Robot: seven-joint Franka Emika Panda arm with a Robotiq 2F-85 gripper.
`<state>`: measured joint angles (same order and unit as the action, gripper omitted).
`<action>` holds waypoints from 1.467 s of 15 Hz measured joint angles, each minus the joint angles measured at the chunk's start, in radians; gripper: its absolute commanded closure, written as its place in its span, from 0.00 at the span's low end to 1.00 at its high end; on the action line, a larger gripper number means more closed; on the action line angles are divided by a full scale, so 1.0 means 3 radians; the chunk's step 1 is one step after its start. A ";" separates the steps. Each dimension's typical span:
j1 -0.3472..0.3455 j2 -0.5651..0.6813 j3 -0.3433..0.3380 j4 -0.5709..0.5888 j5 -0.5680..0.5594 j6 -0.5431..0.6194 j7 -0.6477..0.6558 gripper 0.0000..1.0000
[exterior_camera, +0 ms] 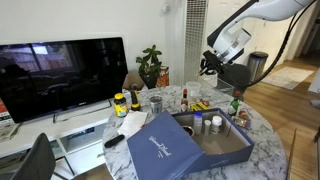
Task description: Pick up a wooden block and put it in the clear frost cold cup
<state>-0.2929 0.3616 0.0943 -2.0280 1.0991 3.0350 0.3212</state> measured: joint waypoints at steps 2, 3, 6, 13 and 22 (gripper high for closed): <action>0.0038 0.0164 -0.0008 0.0159 -0.0007 0.0308 0.0046 0.96; 0.0059 0.0271 -0.0017 0.0241 -0.0011 0.0431 0.0060 0.96; 0.0142 0.0622 -0.0072 0.0509 -0.0040 0.0542 0.0126 0.96; 0.0465 0.1203 -0.0465 0.1059 -0.0040 0.0584 0.0433 0.56; 0.0712 0.1309 -0.0619 0.1324 -0.0042 0.0401 0.0605 0.00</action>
<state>-0.0792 0.7544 -0.0913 -1.6309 1.0865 3.1553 0.5027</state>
